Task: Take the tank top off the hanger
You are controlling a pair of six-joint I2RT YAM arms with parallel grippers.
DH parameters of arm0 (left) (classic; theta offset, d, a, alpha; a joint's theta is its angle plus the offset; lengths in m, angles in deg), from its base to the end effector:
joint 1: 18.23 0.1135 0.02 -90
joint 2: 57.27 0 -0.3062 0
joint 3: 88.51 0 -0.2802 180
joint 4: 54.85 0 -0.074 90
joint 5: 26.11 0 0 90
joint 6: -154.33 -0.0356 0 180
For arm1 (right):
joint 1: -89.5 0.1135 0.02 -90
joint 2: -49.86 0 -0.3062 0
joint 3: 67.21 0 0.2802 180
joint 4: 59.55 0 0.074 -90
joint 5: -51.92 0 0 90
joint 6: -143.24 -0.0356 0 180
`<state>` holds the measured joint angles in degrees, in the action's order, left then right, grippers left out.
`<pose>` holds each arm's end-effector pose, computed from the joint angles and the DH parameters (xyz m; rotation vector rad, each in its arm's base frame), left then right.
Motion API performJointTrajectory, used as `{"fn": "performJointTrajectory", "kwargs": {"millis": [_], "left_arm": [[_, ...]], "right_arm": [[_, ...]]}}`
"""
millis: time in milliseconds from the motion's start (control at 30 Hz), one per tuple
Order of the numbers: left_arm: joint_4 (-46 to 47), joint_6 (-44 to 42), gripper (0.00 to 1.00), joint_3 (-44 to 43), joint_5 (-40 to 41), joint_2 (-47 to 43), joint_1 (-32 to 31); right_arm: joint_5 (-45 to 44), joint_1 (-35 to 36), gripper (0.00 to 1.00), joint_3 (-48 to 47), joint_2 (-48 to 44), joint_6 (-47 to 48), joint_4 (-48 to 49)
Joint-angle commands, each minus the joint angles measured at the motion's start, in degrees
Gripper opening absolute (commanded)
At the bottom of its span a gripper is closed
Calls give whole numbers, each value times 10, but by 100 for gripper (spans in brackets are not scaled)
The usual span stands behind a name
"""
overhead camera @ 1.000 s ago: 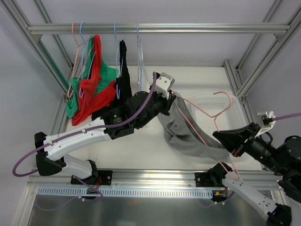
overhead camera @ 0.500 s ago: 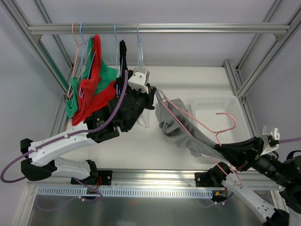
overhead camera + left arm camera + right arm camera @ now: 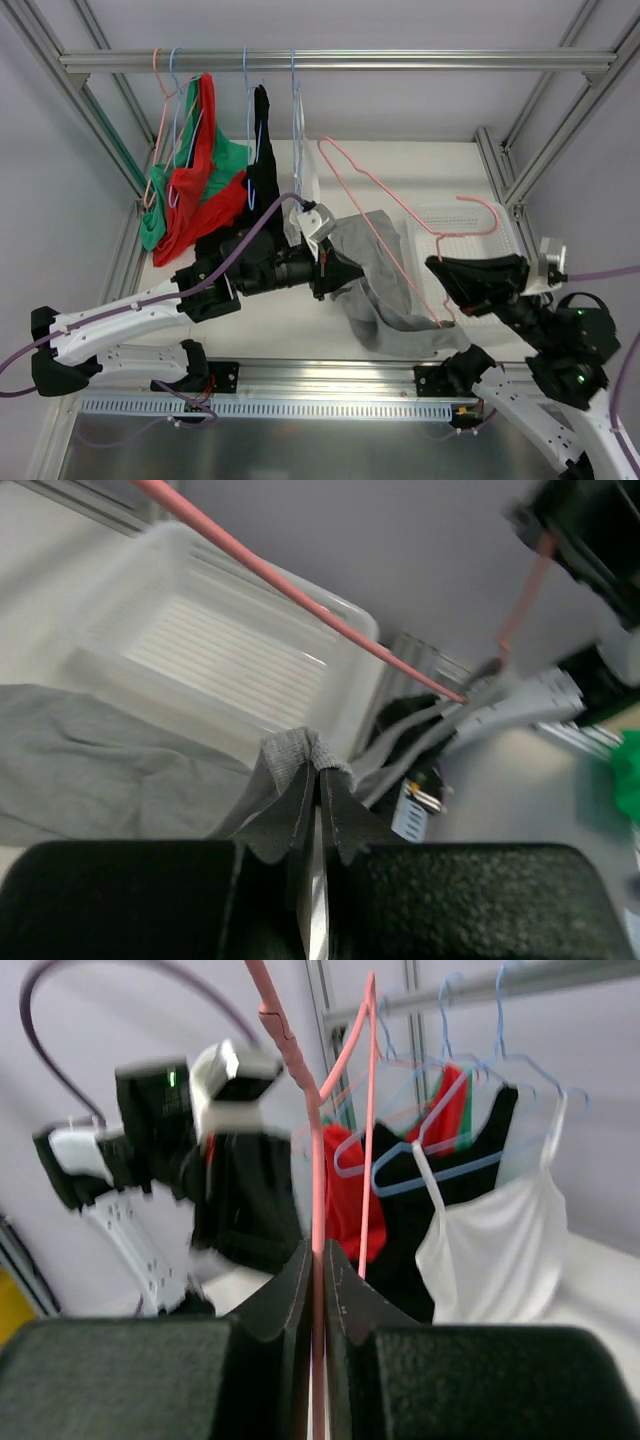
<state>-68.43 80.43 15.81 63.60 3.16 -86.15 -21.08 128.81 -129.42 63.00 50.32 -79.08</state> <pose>0.0933 -0.2306 0.4567 0.7301 1.4930 -1.1483 -0.0071 0.0077 0.4481 -0.6003 0.9394 0.8182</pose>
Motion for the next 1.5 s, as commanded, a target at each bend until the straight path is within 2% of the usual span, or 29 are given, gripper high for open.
{"fn": "performJointTrajectory", "kwargs": {"millis": [0, 100, 133, 167, 200, 233, 267, 300, 333, 367, 433, 533, 667, 1033, 1133, 1467], "left_arm": [[121, 36, 0, 72, -223, -21, -3], [136, 44, 0, 109, -275, -15, -3], [126, 47, 0, 117, -252, -17, -3], [112, 52, 0, 130, -212, -21, -4], [91, 63, 0, 136, -161, -37, -4], [36, 72, 0, 139, -41, -47, -4], [9, 84, 0, 145, 22, -58, -4], [-21, 99, 0, 152, 73, -86, -4], [-49, 103, 0, 160, 127, -103, -4], [-55, 104, 0, 179, 136, -122, -4], [-60, 98, 0, 197, 130, -167, -4], [-63, 85, 0, 223, 91, -209, -4], [-65, 78, 0, 249, 39, -239, -4], [-67, 84, 0, 267, 4, -269, -4], [-66, 83, 0, 264, 4, -261, -4], [-65, 86, 0, 258, 4, -250, -4]], "right_arm": [[-21, 3, 0, 57, 86, -55, 403], [-48, 3, 0, 69, 151, -71, 542], [-65, 3, 0, 60, 187, -63, 574], [-77, 4, 0, 46, 201, -54, 562], [-99, 3, 0, 26, 209, -46, 523], [-136, 3, 0, -34, 221, -22, 383], [-150, 4, 0, -68, 228, -6, 306], [-165, 4, 0, -102, 235, 1, 217], [-201, 4, 0, -153, 244, 4, 75], [-206, 5, 0, -164, 254, 6, 26], [-244, 5, 0, -168, 254, -6, -62], [-302, 5, 0, -155, 260, -12, -115], [-322, 6, 0, -225, 362, 19, -145], [-411, 25, 0, -492, 629, 98, -127], [-412, 26, 0, -545, 668, 107, -127], [-400, -1, 0, -627, 776, 93, -125]]}}
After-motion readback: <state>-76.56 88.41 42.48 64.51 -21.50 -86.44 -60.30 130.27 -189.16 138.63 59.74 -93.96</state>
